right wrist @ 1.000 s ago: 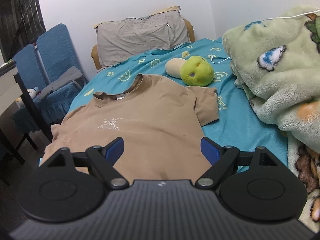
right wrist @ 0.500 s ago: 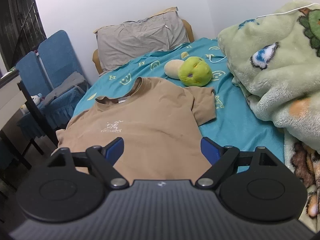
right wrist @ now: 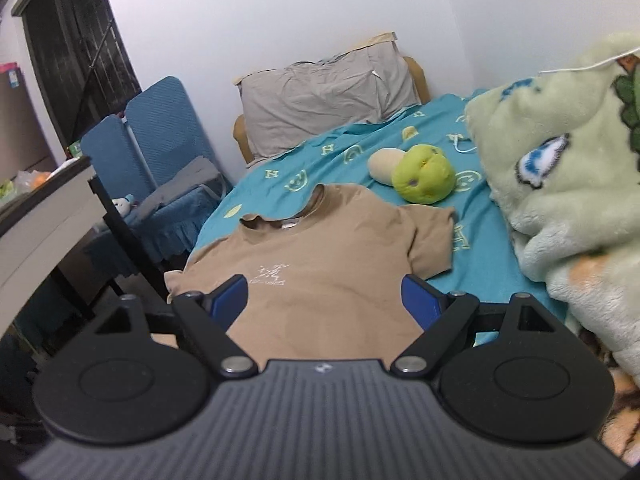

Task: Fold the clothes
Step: 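Release the hem with the left gripper and lift away, then grasp the T-shirt sleeve with the right gripper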

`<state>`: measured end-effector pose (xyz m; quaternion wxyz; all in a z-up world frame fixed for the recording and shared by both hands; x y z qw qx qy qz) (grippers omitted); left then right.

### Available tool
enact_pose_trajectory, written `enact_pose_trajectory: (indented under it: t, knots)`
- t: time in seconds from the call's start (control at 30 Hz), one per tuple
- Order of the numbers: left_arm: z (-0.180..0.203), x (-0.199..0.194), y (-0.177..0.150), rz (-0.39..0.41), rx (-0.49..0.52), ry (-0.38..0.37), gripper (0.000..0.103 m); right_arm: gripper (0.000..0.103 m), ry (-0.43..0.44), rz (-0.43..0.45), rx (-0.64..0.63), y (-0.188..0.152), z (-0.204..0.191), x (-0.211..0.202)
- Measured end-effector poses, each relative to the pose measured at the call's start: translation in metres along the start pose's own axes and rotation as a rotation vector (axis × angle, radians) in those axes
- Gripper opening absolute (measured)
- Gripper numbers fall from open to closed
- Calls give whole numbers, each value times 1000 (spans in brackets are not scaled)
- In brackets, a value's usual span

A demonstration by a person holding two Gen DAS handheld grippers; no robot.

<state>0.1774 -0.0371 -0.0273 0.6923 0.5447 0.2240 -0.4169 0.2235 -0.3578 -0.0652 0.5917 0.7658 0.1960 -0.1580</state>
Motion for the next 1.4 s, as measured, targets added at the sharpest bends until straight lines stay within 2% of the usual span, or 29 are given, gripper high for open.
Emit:
enact_pose_trajectory:
  t: [0.1,0.17,0.2,0.27,0.37,0.43,0.53,0.67,0.83,0.87,0.9,0.93,1.03,1.2,1.27,1.3,1.37,1.4]
  knots:
    - [33,18,24,126,-37,-66,83,85,4,7,33,3,12,-4]
    - [48,31,36,191,-69,-100,85,85,14,12,74,4,21,-5]
    - [52,38,40,213,-89,-112,90,85,23,15,106,4,27,-4]
    - [37,62,32,254,-126,-127,100,86,44,9,181,1,37,2]
    - [9,92,14,299,-136,-91,102,87,77,-4,307,-5,50,12]
    - [-4,106,5,284,-129,-36,102,87,99,-8,390,-7,55,21]
    - [-23,126,-4,247,-132,-24,102,87,112,8,473,-5,57,34]
    - [-25,140,-8,240,-120,-28,103,87,63,2,543,-5,65,66]
    - [-32,148,-12,247,-119,-3,103,87,-7,-58,727,-24,93,128]
    - [-34,148,-12,249,-129,3,103,86,-18,-62,743,-28,98,140]
    - [-35,149,-12,249,-135,6,103,77,-28,-67,758,-32,104,153]
    - [-37,150,-11,249,-142,9,103,75,-39,-71,773,-36,109,165]
    - [-42,153,-9,249,-162,18,103,75,-88,-66,759,-44,121,193]
    - [-49,161,-7,243,-183,24,103,75,-132,-17,626,-37,132,228]
    - [-50,167,-6,236,-180,22,103,67,-126,4,595,-33,137,238]
    - [-50,169,-6,232,-178,20,103,48,-127,-5,587,-31,139,241]
    - [-50,173,-7,227,-174,19,103,19,-138,-29,568,-28,141,246]
    - [-51,175,-7,224,-172,19,103,17,-151,-15,549,-23,141,243]
Point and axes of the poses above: each gripper's, at about its wrist camera, not at the fingertips, and x roughly the way its jaws point, z to its right, y to its top, the point moved 7 cm from there along x, roughly the way its jaws point, and after that the axes turned 15 degrees about -x, right-handed, at the moved point
